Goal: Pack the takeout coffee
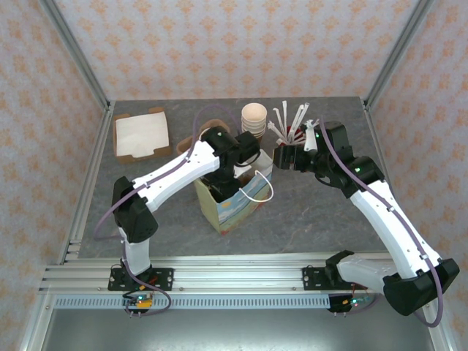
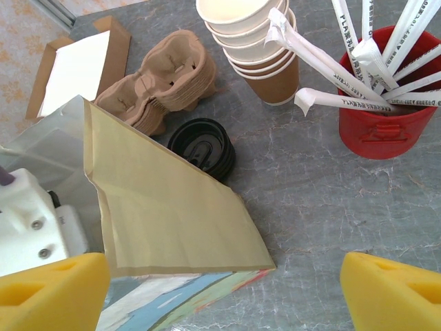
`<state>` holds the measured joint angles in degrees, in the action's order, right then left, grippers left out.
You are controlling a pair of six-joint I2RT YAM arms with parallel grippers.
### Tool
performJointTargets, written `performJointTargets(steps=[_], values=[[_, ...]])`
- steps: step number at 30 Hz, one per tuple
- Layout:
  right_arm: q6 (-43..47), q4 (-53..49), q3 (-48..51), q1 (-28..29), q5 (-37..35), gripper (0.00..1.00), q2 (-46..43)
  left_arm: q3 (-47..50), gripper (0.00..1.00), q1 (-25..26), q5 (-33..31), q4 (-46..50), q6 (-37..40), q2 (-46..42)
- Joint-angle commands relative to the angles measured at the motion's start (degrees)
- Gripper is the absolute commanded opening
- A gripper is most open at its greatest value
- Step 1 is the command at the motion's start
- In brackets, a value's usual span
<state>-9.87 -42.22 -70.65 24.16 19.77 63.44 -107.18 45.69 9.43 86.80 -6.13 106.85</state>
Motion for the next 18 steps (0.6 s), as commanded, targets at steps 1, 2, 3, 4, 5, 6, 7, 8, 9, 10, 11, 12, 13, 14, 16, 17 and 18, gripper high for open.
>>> performJointTargets(steps=[1, 2, 3, 4, 5, 6, 7, 8, 9, 10, 11, 12, 13, 14, 16, 17, 18], values=[[-0.5, -0.3, -1.4, -0.4, 0.2, 0.88, -0.2, -1.4, 0.37, -0.1, -1.4, 2.5, -0.8, -2.4], [-0.5, -0.2, -1.3, -0.4, 0.2, 0.88, -0.1, -1.4, 0.37, -0.1, -1.4, 2.5, -0.7, -2.4], [-0.5, -0.1, -1.3, -0.4, 0.1, 0.88, -0.1, -1.3, 0.37, -0.1, -1.6, 2.6, -0.7, -2.4], [-0.5, -0.1, -1.4, -0.3, 0.2, 0.88, -0.1, -1.2, 0.37, -0.1, -1.6, 2.7, -0.6, -2.4], [-0.6, -0.1, -1.4, -0.4, 0.3, 0.88, 0.0, -1.3, 0.37, -0.1, -1.9, 2.8, -0.6, -2.4], [-0.5, -0.1, -1.4, -0.4, 0.2, 0.88, -0.1, -1.3, 0.37, -0.1, -2.1, 3.0, -0.5, -2.5], [-0.5, -0.1, -1.3, -0.3, 0.2, 0.88, -0.1, -1.2, 0.37, -0.1, -2.3, 2.9, -0.4, -2.5], [-0.6, -0.1, -1.3, -0.3, 0.2, 0.88, -0.1, -1.2, 0.37, -0.1, -2.6, 3.0, -0.4, -2.6], [-0.6, 0.0, -1.2, -0.4, 0.1, 0.87, -0.1, -1.1, 0.37, -0.1, -2.9, 3.1, -0.4, -2.5], [-0.7, 0.0, -1.2, -0.4, 0.2, 0.88, 0.0, -0.9, 0.37, -0.1, -3.1, 3.1, -0.3, -2.4], [-0.7, 0.1, -1.1, -0.4, 0.3, 0.87, 0.0, -0.8, 0.37, -0.1, -3.4, 3.2, -0.2, -2.3], [-0.8, 0.1, -1.2, -0.4, 0.4, 0.88, 0.1, -0.7, 0.37, -0.1, -3.6, 3.3, -0.2, -2.0], [-0.7, 0.0, -1.2, -0.4, 0.4, 0.88, 0.1, -0.7, 0.37, -0.1, -3.7, 3.3, -0.2, -1.9], [-0.7, 0.0, -1.2, -0.4, 0.3, 0.88, 0.1, -0.6, 0.37, -0.1, -3.5, 3.2, -0.1, -1.8], [-0.7, -0.1, -1.3, -0.4, 0.3, 0.88, 0.0, -0.7, 0.37, -0.1, -3.4, 3.1, -0.1, -1.7], [-0.7, -0.1, -1.3, -0.4, 0.1, 0.88, 0.0, -0.8, 0.37, -0.1, -3.2, 3.1, 0.0, -1.7], [-0.7, -0.1, -1.3, -0.4, 0.2, 0.88, 0.0, -0.8, 0.37, -0.1, -3.2, 3.0, 0.0, -1.6]])
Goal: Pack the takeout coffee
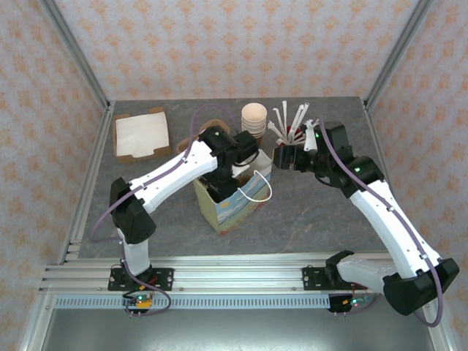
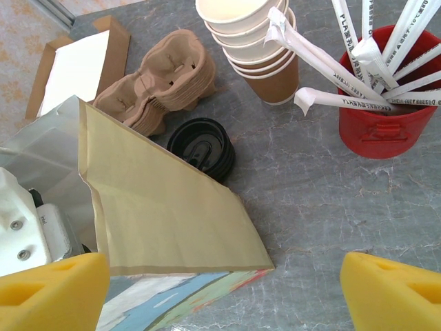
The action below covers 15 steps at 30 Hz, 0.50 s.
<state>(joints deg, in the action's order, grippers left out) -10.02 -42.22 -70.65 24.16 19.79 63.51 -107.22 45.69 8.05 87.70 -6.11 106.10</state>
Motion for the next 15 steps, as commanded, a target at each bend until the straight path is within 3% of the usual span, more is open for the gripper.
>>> performJointTargets(steps=[1, 15], values=[[-0.6, -0.1, -1.3, -0.4, 0.2, 0.88, 0.0, -0.7, 0.37, -0.1, -1.8, 2.1, 0.1, -0.7], [-0.5, -0.1, -1.3, -0.4, 0.3, 0.88, 0.1, -0.2, 0.37, -0.1, -1.1, 1.8, 1.2, -0.5]])
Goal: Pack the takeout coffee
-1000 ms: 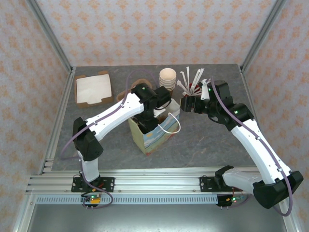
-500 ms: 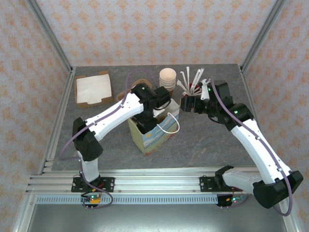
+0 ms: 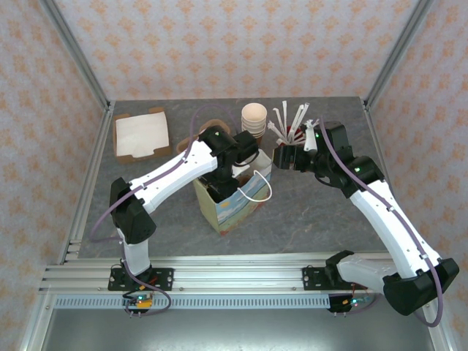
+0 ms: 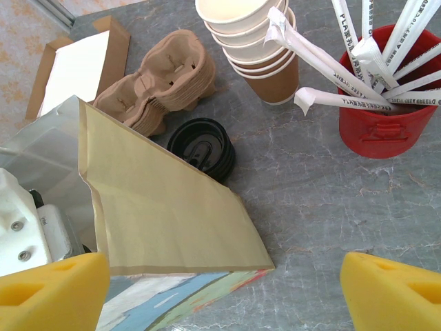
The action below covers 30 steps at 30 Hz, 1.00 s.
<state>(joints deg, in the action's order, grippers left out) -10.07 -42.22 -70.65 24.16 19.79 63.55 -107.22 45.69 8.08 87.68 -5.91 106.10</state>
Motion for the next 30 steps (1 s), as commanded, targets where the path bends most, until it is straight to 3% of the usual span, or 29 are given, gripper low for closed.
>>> performJointTargets(steps=[1, 30], values=[[-0.6, -0.1, -1.4, -0.4, 0.3, 0.88, 0.1, -0.1, 0.37, -0.1, -1.2, 1.8, 1.1, -0.5], [-0.2, -0.5, -1.8, -0.4, 0.3, 0.87, 0.3, 1.1, 0.37, -0.2, -1.5, -1.4, 3.3, 2.1]])
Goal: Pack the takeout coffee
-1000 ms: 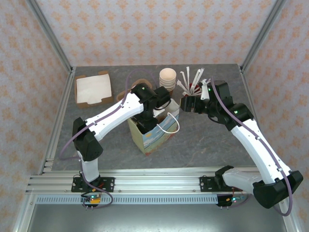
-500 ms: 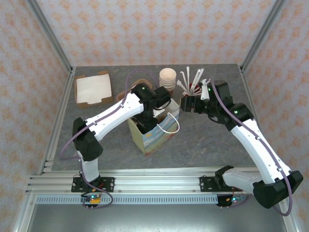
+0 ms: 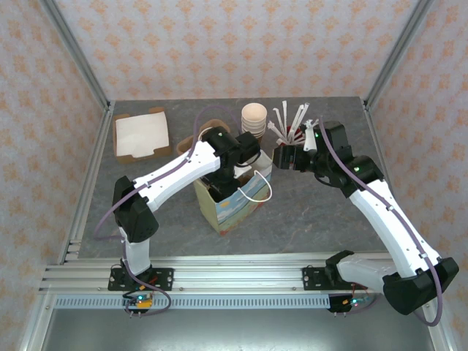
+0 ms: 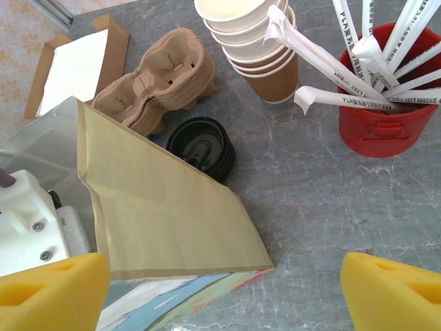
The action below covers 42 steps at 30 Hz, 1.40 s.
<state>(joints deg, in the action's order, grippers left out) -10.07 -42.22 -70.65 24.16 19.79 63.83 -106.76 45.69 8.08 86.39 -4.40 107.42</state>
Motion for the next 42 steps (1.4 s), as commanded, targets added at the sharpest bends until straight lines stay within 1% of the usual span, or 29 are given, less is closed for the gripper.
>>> performJointTargets(steps=[1, 10, 17, 42], values=[[-0.2, -0.5, -1.8, -0.4, 0.3, 0.88, 0.1, 0.8, 0.37, -0.2, -1.6, 0.0, 1.9, 0.8], [-0.2, -0.6, -1.8, -0.3, 0.3, 0.88, 0.1, 1.3, 0.36, -0.6, -0.9, -0.4, 4.4, 0.3], [-0.3, -0.4, -1.4, -0.4, 0.5, 0.88, 0.2, 2.3, 0.36, -1.0, 0.0, -2.0, 5.0, -1.1], [-0.7, -0.4, -1.3, -0.3, 0.8, 0.88, 0.2, 7.3, 0.36, -1.8, 1.7, -5.9, 7.0, -0.5]])
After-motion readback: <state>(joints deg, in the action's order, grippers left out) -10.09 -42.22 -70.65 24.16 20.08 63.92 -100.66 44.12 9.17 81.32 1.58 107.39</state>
